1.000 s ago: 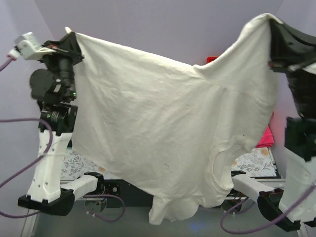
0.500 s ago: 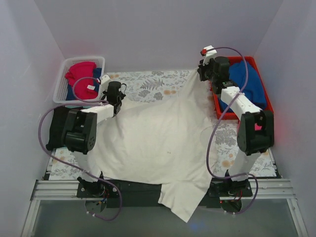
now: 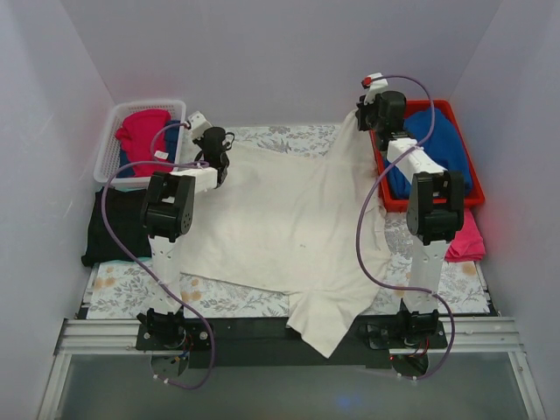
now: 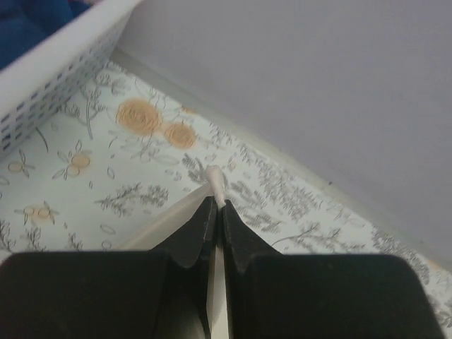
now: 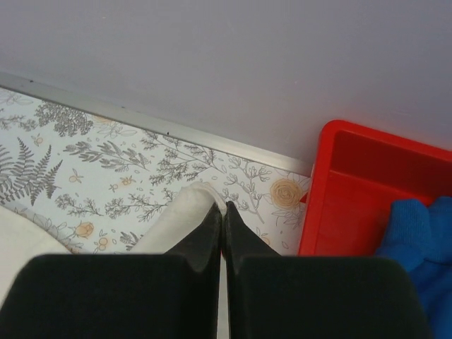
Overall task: Fold and stack the t-shirts
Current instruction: Flatten out the tshirt, then fold the flattened tshirt in 1/3 of the way
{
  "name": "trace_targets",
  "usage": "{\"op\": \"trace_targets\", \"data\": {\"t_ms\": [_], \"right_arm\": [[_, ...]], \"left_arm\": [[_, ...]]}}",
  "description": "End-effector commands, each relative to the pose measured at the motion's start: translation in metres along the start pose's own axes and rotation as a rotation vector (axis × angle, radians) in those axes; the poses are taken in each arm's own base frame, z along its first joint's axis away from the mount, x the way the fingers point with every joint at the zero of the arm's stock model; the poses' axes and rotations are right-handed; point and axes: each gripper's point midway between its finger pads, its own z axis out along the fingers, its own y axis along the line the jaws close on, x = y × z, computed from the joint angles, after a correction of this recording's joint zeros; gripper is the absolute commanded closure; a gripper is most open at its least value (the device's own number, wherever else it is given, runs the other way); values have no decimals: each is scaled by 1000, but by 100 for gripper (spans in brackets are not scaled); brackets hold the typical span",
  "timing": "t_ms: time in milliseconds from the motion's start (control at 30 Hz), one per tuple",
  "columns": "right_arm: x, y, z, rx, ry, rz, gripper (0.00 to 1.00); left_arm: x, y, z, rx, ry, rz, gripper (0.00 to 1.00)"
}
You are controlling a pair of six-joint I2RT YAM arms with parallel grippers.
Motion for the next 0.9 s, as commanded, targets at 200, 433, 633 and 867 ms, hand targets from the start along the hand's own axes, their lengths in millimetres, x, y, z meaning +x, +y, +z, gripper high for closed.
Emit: {"op": "trace_targets", "data": {"t_ms": [200,433,633,867], "right_arm": [[-72,-15,-14,19,-172,-22,99],[-74,-5,-33,-13,-169,-11,99],[-82,12,-70,-50,-182,7,99],[-85,37,-121,-58,-196,9,99]], "left_arm": [[-95,-18,2,-10,-247,-58,100],[-102,-2,-6,-49,-262,-70,100],[-117,6,-26,-38,-278,-81,100],[-123,16,-52,-28,-257,-96,100]]}}
